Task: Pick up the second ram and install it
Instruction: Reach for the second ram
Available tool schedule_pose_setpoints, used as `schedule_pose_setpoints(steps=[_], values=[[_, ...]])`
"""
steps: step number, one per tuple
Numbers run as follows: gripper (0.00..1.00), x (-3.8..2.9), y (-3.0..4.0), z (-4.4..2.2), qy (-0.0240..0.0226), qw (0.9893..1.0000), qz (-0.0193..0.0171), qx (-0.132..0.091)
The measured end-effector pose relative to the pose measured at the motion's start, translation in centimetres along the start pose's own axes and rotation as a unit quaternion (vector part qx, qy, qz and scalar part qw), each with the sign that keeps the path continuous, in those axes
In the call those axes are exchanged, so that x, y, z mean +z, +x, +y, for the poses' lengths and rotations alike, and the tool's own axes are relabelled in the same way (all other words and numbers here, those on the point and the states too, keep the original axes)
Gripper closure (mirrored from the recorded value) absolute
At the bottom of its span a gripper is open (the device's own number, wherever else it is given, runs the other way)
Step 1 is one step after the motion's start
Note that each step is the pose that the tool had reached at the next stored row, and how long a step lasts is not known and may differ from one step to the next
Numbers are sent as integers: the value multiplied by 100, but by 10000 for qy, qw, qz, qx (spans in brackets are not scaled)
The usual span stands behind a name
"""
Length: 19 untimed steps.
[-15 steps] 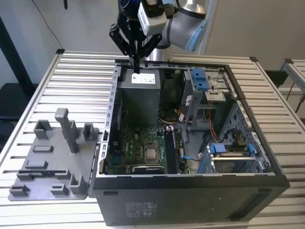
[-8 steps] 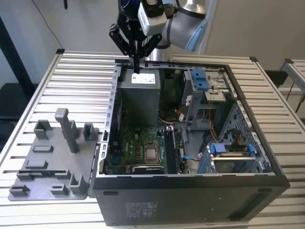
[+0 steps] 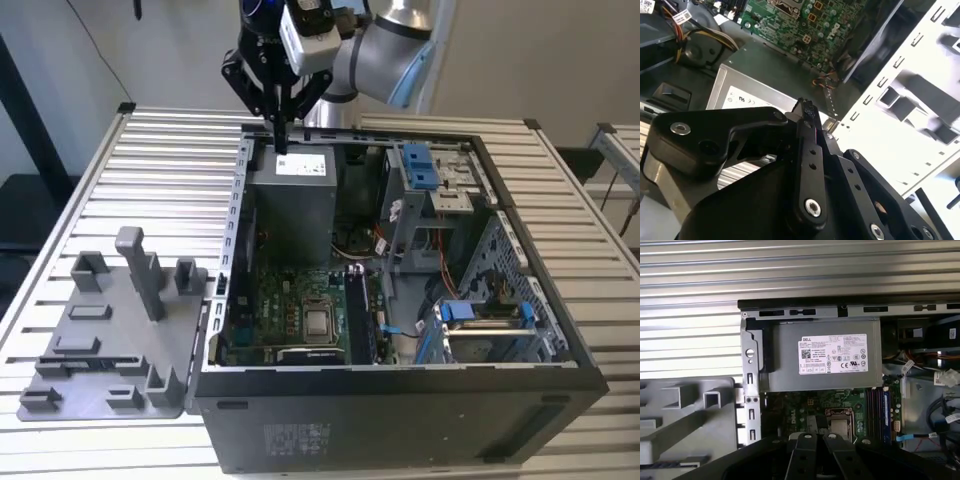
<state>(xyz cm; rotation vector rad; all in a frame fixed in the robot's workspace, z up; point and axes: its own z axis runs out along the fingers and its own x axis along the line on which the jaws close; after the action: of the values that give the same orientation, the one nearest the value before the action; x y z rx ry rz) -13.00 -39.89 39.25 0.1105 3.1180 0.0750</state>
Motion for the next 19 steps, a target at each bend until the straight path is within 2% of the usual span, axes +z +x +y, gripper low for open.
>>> schedule_pose_setpoints(steps=[19], values=[[89, 13, 273, -22, 0, 10000, 0, 0]])
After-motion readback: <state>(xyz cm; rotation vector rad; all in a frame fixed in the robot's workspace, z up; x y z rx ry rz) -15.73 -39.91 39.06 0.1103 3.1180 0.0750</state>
